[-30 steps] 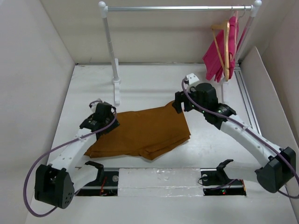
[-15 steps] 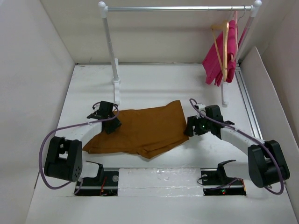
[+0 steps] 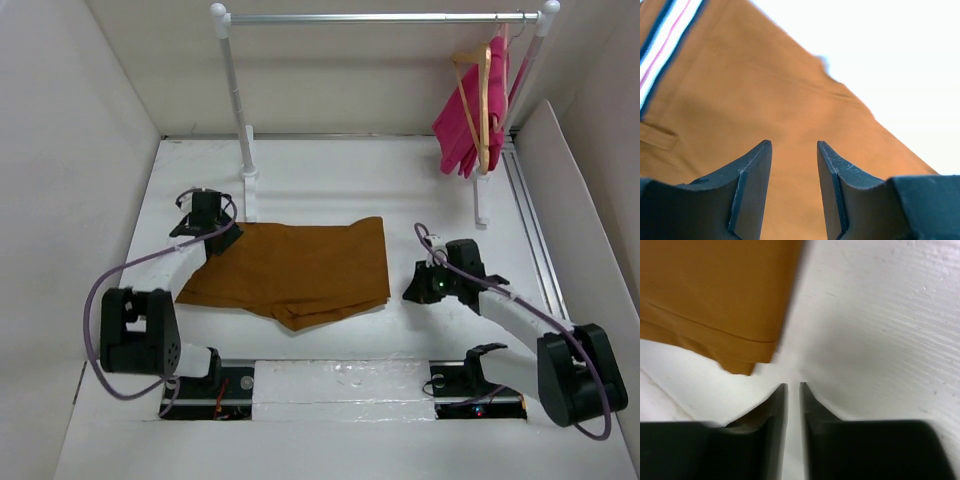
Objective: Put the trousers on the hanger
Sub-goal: Fold the trousers at the center of the board, then pick up the hanger from the clothesline.
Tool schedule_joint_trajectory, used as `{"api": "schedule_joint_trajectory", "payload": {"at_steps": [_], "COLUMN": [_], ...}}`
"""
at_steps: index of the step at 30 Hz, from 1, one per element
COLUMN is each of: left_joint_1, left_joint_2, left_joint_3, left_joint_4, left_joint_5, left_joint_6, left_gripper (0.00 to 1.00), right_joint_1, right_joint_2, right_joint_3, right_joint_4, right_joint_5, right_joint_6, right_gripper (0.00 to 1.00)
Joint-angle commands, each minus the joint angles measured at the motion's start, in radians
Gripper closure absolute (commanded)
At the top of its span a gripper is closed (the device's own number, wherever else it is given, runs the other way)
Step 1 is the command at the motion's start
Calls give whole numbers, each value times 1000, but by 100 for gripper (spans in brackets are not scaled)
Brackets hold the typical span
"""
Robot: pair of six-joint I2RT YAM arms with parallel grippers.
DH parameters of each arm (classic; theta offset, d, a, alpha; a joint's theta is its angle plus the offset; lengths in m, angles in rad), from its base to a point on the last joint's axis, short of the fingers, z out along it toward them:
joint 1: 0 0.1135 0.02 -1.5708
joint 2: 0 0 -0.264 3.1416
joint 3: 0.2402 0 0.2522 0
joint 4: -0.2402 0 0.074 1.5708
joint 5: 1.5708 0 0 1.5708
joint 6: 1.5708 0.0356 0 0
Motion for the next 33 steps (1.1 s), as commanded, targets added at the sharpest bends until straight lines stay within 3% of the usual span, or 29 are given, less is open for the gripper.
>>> {"api": "schedule_joint_trajectory", "payload": {"at_steps": [1,2,4,5,6,7,8,10,11,12,16,19,20,23,26,29,33], "left_joint_1": [-76,-109,-226,-270,-311,-351,-421,-482,-527,-551,-650,-652,-642,-611,-611,-611,-611], "left_joint_2": [-145,-163,-165,-157,-154,-148,-133,-110,-85,-70,-13,-34,-83,-175,-231,-235,-243], "left_joint_3": [67,73,81,90,95,104,134,185,252,291,492,526,456,342,291,270,227], "left_joint_4": [26,29,20,17,11,6,0,-57,-69,-105,-216,-209,-163,36,65,41,55], "left_joint_5": [12,20,19,12,3,-27,-43,-118,-133,-170,-320,-318,-276,-51,-1,43,124], "left_joint_6": [45,47,48,48,48,45,45,51,61,73,90,73,106,197,236,275,279], "left_gripper": [62,62,64,72,78,89,100,100,100,100,100,100,100,100,99,87,83], "right_joint_1": [53,68,112,113,123,123,123,123,104,82,-108,-222,-235,-274,-302,-323,-334], "right_joint_2": [-111,-162,-196,-202,-196,-184,-171,-113,-86,-22,197,350,375,427,438,445,436], "right_joint_3": [167,221,339,481,564,652,739,1011,1104,1275,1611,1821,1852,1903,1859,1805,1724], "right_joint_4": [-115,-143,-215,-238,-260,-307,-323,-389,-410,-427,-539,-640,-656,-696,-681,-674,-651], "right_joint_5": [27,62,90,95,93,95,122,180,255,282,272,212,201,179,138,162,184], "right_joint_6": [-34,-43,-71,-86,-106,-144,-179,-256,-278,-302,-371,-380,-384,-390,-390,-396,-399], "right_gripper": [77,53,39,32,32,33,55,91,100,100,100,75,55,38,37,38,39]}}
